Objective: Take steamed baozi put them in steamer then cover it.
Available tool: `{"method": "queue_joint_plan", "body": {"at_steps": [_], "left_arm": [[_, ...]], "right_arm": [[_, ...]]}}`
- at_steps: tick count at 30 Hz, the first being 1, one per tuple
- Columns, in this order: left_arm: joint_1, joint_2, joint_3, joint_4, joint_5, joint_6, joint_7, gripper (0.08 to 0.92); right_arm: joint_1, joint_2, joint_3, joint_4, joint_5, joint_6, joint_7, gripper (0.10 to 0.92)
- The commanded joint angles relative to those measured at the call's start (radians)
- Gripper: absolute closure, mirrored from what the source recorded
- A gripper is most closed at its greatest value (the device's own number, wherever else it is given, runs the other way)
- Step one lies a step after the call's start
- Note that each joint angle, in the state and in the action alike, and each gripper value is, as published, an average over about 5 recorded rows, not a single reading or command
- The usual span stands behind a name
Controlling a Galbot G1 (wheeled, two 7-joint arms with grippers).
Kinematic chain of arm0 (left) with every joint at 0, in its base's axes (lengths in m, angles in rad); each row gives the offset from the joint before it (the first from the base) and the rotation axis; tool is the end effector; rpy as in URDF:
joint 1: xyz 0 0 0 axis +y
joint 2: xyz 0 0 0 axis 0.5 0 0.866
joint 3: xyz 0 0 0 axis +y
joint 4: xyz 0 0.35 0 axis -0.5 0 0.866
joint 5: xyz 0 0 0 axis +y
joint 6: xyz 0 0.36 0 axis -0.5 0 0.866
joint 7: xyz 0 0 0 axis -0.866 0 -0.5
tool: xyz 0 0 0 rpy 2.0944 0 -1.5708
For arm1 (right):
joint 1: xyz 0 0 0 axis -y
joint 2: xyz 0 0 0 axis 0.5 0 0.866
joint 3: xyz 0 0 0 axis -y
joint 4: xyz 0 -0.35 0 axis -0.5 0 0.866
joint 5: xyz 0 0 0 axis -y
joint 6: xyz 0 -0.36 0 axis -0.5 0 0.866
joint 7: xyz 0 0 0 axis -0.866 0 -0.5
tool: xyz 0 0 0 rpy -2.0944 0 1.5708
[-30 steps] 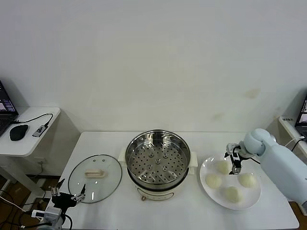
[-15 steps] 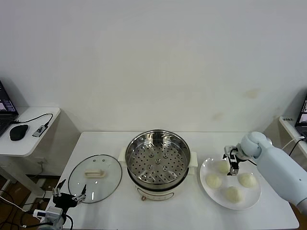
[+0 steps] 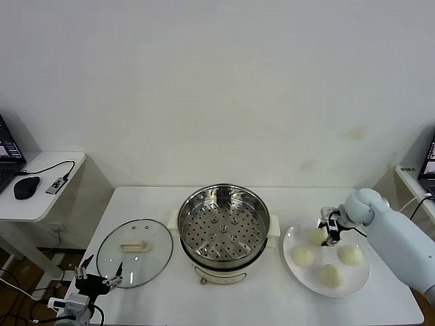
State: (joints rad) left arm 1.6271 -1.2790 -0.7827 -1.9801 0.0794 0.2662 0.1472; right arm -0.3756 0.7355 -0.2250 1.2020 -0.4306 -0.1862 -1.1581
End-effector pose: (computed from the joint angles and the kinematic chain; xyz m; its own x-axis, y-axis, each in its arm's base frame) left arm 0.1719 0.1405 -0.3202 -0.9115 -0.0873 0.4020 0.0842 0.9169 0.3902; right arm 0.4983 -0.2024 -0.2316 -0.2608 -0.0713 0.9628 -0.9646 0.0597 -0.2569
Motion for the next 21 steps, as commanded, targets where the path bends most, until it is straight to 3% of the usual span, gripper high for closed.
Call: {"method": "queue_joint_plan", "body": {"at_steps": [1, 12, 21], "left_arm": [[0.0, 0.001, 0.0, -0.001, 0.0, 0.001, 0.0, 0.177], [-0.001, -0.01, 0.01, -0.019, 0.001, 0.001, -0.007, 0.177], [0.009, -0.02, 0.007, -0.036, 0.001, 0.002, -0.02, 0.177]], "right_arm": [[0.002, -0.019, 0.002, 0.005, 0.032, 0.0, 0.003, 0.431], [0.4, -0.154, -0.279, 0.161, 0.361, -0.088, -0.102, 0.431], [0.718, -0.031, -0.533, 0.167, 0.543, -0.105, -0.17, 0.431]]}}
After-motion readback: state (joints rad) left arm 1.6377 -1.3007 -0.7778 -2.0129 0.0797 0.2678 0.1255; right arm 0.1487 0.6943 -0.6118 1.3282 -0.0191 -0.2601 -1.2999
